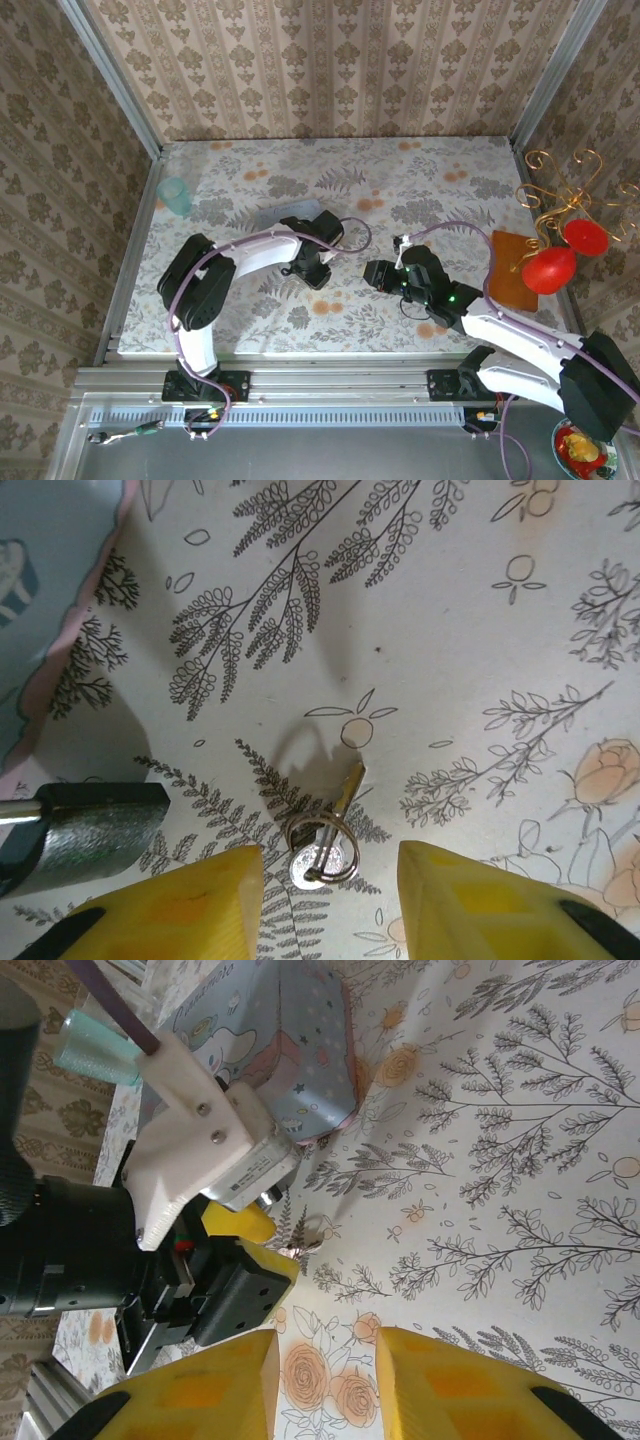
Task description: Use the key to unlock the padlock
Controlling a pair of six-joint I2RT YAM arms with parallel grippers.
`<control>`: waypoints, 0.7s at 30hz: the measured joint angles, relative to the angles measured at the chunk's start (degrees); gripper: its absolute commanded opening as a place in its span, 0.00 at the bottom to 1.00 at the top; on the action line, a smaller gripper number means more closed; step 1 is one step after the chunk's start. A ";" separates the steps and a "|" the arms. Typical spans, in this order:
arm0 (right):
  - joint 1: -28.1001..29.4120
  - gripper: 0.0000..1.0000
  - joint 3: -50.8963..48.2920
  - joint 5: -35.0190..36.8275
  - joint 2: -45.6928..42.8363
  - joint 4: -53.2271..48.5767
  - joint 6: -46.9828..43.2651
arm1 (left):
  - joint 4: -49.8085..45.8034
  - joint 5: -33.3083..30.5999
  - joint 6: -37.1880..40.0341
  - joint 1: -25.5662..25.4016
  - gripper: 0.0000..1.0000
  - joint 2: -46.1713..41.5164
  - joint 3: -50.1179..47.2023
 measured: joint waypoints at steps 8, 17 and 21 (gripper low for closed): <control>-0.24 0.33 -0.17 0.11 0.02 -0.15 0.00 | 0.17 1.81 -1.57 1.44 0.26 0.81 -0.74; -0.35 0.33 -0.17 -0.02 1.77 -0.07 0.02 | 4.15 4.94 -5.38 3.45 0.11 -0.72 -4.28; -0.35 0.33 -0.17 -0.07 2.36 0.61 0.26 | 8.35 7.54 -8.39 4.85 0.03 -3.41 -8.04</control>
